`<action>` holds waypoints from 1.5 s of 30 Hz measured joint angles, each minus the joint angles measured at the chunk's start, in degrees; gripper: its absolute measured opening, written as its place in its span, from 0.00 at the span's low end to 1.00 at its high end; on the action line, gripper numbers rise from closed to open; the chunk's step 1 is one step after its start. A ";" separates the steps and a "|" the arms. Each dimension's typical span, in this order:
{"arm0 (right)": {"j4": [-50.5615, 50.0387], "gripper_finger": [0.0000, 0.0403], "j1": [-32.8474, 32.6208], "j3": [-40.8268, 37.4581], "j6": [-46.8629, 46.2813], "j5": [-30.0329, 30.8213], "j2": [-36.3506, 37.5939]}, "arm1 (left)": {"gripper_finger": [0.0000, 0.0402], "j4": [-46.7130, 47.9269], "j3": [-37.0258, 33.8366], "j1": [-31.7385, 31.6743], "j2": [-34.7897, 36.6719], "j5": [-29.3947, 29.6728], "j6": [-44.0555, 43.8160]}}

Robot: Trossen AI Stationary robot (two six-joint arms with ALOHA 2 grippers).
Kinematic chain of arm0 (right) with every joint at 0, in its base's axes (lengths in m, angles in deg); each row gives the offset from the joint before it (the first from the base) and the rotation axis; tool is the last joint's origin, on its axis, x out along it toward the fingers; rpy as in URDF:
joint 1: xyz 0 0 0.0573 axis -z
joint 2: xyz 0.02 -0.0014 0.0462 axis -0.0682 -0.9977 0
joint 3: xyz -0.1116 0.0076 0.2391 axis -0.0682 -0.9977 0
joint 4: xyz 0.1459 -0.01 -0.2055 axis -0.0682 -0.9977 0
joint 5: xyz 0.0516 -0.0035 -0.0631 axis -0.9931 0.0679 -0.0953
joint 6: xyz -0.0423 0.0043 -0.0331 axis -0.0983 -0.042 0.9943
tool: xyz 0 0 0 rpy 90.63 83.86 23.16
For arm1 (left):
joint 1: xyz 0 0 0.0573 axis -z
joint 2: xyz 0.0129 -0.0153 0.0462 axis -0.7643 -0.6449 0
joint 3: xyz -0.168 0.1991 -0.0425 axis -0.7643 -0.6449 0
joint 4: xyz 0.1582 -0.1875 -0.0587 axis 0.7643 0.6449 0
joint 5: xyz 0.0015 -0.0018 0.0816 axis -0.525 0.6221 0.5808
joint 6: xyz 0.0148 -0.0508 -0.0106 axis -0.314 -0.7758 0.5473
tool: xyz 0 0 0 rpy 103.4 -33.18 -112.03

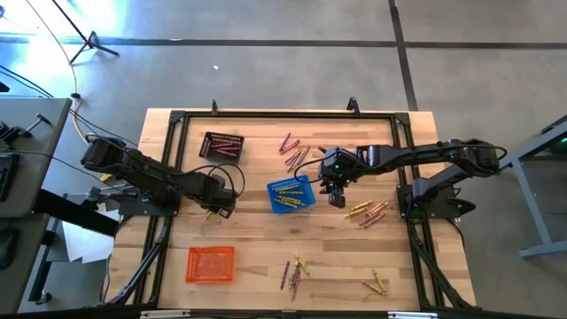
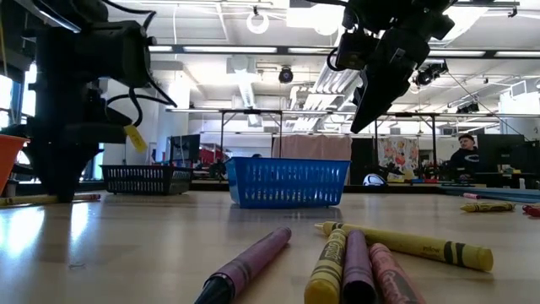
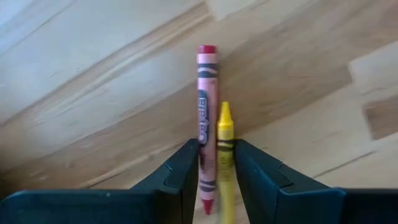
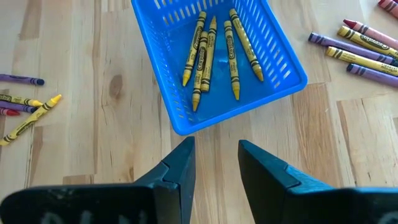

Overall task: Sort crayons
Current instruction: Put the red crayon into the black basket

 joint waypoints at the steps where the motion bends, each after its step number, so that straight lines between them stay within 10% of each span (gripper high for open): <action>1: -0.01 0.27 0.00 0.00 0.00 0.00 0.00 | 0.23 0.00 -0.02 0.03 -0.50 0.11 -0.02; 45: 4.05 0.27 0.00 0.00 0.00 0.07 0.00 | 0.23 -2.94 -0.05 -7.07 -2.21 -3.08 2.45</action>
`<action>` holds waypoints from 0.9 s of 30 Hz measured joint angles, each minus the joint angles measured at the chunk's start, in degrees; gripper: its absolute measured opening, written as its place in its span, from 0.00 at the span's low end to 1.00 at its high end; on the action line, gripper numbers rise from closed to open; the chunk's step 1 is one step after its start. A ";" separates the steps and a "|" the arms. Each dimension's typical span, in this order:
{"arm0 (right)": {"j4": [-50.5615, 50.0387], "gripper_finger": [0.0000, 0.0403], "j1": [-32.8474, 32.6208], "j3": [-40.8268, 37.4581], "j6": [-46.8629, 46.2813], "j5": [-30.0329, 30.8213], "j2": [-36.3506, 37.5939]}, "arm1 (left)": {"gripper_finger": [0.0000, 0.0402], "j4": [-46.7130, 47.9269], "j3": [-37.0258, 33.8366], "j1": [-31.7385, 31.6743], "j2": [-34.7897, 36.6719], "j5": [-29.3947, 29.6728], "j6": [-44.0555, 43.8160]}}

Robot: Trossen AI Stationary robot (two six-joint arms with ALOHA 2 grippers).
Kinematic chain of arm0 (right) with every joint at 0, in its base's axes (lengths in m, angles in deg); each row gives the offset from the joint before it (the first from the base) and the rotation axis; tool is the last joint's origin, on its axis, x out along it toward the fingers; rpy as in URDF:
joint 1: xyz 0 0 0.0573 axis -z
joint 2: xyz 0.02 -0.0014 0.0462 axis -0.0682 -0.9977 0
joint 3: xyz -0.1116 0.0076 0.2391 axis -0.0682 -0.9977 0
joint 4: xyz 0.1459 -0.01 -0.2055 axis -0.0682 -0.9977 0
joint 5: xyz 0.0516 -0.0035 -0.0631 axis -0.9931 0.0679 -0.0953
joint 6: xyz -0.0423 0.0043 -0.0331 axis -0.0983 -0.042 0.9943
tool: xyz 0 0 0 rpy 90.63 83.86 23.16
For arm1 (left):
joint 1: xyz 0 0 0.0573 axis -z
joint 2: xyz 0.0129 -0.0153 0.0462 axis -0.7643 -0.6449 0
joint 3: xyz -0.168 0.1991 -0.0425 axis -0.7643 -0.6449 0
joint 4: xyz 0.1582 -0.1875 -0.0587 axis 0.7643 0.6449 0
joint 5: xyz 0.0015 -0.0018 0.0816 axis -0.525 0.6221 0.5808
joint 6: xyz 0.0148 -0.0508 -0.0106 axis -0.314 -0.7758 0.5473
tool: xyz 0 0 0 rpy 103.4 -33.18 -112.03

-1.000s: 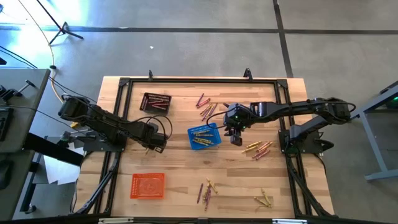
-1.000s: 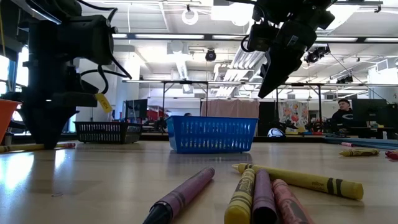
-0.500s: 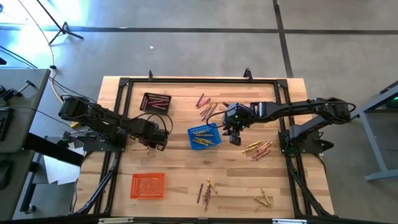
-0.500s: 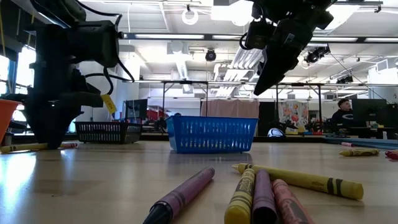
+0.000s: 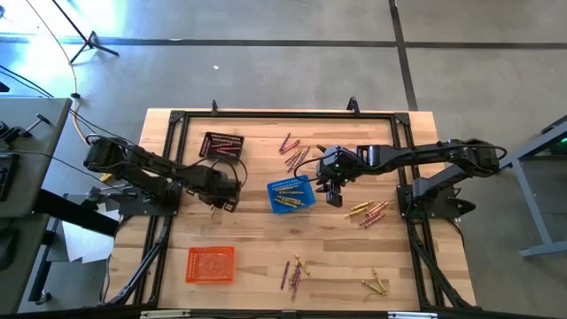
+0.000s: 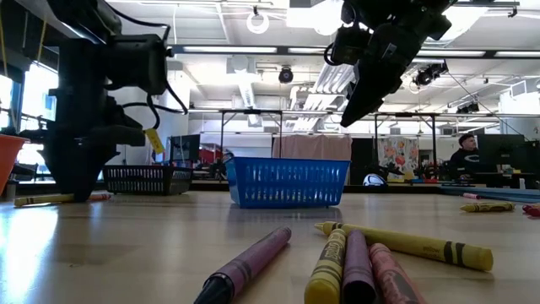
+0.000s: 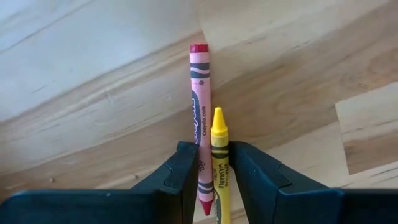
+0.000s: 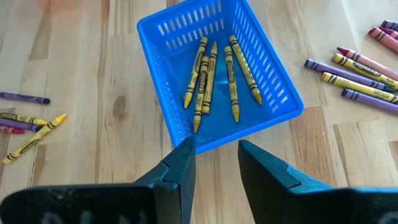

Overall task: Sort crayons
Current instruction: Put the red crayon into the black basket

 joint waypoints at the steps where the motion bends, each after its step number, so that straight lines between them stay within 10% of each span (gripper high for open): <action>1: 0.02 0.27 -0.01 0.00 0.00 0.00 0.00 | 0.23 0.04 0.35 0.38 -0.03 -0.01 0.03; 27: 0.39 0.27 0.02 0.00 0.42 0.09 0.00 | 0.29 -3.31 2.93 -4.04 -0.10 2.30 5.59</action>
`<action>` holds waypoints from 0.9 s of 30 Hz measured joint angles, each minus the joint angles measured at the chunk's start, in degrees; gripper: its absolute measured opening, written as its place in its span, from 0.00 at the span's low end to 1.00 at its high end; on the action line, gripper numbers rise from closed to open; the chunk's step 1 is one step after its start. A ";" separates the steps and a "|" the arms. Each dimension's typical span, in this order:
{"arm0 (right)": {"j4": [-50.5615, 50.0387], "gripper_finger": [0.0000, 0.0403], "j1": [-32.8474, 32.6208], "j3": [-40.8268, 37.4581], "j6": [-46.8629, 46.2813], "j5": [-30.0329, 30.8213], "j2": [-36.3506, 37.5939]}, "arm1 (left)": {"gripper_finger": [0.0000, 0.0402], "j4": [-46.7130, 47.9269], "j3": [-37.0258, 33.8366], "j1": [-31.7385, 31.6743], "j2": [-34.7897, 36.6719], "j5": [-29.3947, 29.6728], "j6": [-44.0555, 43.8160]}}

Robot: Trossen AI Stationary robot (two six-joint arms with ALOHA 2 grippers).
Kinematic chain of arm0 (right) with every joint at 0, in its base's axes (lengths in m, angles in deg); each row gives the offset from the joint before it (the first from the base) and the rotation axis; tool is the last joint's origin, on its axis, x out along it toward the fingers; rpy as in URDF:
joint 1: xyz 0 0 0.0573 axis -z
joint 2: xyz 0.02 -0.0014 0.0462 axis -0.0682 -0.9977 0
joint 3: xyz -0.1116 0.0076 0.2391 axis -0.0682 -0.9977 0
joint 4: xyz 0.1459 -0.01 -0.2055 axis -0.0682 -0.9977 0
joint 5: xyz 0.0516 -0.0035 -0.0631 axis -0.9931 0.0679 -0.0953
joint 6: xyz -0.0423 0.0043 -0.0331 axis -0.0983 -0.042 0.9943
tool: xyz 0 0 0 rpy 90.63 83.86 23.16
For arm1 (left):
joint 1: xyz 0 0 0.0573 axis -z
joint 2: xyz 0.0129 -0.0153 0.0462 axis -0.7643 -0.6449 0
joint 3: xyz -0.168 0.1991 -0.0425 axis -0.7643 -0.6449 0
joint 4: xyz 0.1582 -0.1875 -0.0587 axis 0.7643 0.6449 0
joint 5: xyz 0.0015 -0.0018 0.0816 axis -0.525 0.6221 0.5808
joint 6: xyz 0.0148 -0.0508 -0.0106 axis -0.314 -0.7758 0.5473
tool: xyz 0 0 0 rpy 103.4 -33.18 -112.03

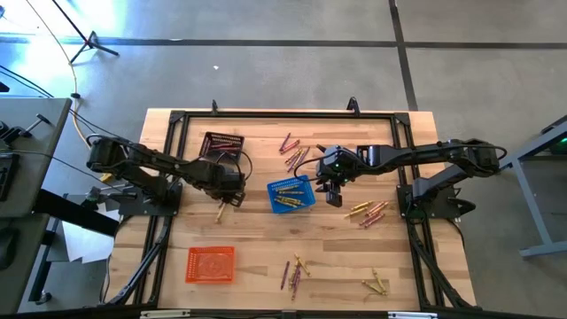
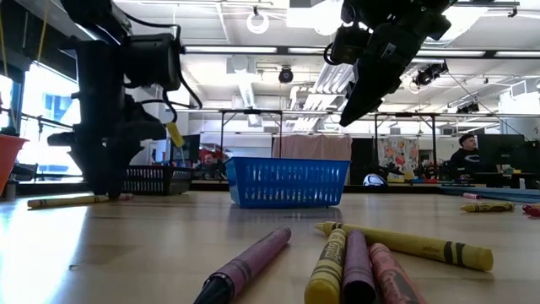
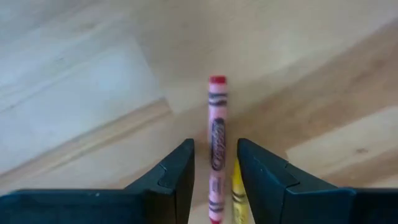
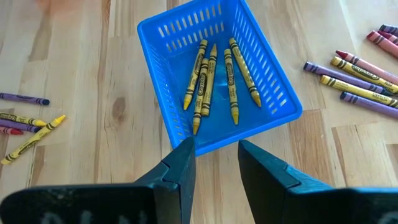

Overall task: Sort crayons
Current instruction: Put the red crayon into the black basket

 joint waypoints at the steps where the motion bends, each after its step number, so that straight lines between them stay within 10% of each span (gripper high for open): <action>1: -0.02 0.27 0.00 0.00 0.00 -0.02 0.00 | 0.29 -0.29 -0.40 -0.48 0.03 -0.12 0.01; 27: 0.00 0.27 0.00 0.00 0.00 -0.09 0.00 | 0.02 -0.15 -0.39 -2.49 0.00 0.05 -2.63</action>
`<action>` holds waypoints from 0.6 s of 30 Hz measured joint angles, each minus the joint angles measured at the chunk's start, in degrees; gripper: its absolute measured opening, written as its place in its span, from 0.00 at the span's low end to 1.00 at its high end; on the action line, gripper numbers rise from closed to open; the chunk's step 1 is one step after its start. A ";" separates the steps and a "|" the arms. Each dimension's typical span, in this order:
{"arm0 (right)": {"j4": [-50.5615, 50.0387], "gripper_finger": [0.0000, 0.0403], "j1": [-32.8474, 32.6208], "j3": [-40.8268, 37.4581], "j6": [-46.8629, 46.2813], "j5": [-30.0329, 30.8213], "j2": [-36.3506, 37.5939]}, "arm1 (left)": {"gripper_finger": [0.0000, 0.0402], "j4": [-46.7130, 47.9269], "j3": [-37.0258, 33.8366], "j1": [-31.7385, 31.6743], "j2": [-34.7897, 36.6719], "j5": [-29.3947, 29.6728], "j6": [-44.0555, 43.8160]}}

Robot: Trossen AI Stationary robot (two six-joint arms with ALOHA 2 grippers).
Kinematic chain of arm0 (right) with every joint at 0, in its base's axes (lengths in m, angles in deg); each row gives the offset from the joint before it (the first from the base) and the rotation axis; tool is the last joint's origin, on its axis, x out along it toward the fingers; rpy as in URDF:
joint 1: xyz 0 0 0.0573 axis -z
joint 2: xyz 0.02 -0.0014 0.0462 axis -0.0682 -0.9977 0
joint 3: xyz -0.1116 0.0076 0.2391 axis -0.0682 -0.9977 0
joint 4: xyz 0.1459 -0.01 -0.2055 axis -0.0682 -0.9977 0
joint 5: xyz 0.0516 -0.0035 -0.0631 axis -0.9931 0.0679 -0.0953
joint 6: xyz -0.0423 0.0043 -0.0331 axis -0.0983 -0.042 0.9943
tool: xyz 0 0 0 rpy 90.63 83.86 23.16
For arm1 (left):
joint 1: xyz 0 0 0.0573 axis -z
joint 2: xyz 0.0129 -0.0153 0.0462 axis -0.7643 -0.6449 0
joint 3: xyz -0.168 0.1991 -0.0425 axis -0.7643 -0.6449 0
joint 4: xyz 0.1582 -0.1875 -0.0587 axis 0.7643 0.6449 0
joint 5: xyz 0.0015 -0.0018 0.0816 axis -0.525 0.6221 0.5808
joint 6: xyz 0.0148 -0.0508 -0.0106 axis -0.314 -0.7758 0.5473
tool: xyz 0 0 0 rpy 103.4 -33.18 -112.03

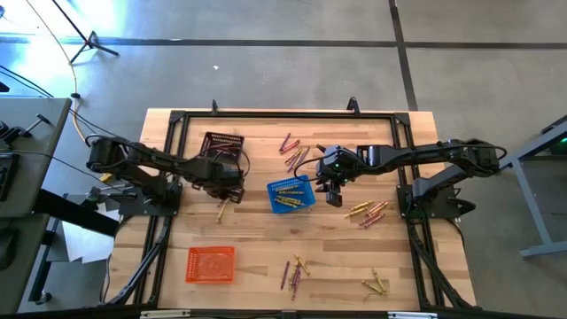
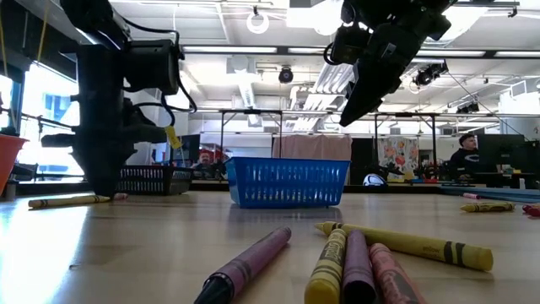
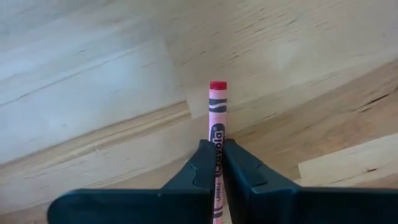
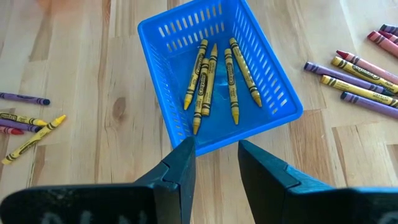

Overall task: Sort crayons
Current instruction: Put the red crayon into the black basket

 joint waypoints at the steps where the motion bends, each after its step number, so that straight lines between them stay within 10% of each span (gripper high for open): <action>1: -0.02 0.27 0.00 0.00 0.00 0.00 0.00 | 0.01 0.09 0.53 -0.11 -0.16 0.17 0.62; 18: -0.13 0.27 -0.02 -0.02 -2.56 0.35 -0.02 | 0.01 -1.11 16.52 -13.75 0.74 20.50 26.55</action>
